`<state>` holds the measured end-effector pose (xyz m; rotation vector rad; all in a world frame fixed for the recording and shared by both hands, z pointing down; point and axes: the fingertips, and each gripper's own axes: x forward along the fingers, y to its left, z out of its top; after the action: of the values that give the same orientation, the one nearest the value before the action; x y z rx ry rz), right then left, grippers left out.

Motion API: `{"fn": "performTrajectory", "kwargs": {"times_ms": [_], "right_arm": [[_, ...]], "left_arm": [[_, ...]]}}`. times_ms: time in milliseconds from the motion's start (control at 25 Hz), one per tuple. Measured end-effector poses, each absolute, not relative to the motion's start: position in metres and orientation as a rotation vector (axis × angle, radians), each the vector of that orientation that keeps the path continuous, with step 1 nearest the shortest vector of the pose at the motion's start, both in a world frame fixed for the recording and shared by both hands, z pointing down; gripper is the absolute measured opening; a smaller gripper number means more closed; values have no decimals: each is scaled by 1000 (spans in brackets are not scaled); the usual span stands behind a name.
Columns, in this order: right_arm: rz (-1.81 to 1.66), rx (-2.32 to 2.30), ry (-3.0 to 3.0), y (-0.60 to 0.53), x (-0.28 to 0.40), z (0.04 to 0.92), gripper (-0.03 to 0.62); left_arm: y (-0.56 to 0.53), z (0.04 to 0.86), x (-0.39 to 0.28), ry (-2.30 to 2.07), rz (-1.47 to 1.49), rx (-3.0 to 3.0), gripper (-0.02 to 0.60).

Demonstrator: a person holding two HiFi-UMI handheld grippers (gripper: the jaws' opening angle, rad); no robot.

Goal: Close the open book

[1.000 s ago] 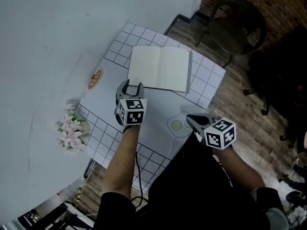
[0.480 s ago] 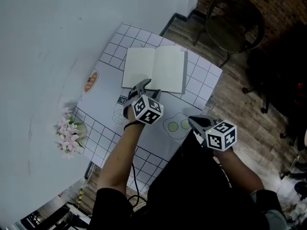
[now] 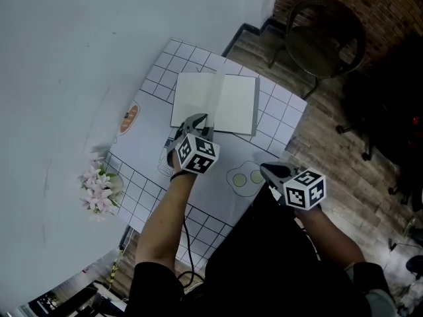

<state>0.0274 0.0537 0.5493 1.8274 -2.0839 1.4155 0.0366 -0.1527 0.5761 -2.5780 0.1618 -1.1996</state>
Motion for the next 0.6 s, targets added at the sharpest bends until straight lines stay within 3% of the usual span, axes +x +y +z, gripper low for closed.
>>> {"fn": "performTrajectory", "kwargs": {"times_ms": [600], "right_arm": [[1420, 1785, -2108, 43, 23, 550, -2]], "left_arm": [[-212, 558, -34, 689, -1128, -2799, 94]]}}
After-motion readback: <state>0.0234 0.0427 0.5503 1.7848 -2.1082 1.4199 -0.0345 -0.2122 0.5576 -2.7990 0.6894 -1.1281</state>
